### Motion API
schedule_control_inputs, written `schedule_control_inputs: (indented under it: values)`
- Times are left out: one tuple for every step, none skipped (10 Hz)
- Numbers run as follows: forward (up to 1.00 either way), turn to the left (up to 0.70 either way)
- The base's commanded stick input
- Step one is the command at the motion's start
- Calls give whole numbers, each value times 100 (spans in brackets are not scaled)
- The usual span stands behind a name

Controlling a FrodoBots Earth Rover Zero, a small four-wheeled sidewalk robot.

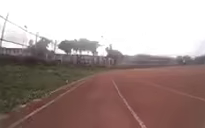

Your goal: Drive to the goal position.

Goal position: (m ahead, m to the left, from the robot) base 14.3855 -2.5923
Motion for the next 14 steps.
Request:
schedule_control_inputs:
  values:
    - [100, 0]
    - [100, 0]
    - [100, 0]
    - [100, 0]
    - [100, -2]
    - [100, -9]
    - [100, -19]
    - [100, -30]
    - [100, -30]
    - [100, -30]
    - [100, -27]
    - [100, -9]
    - [100, 0]
    - [100, 0]
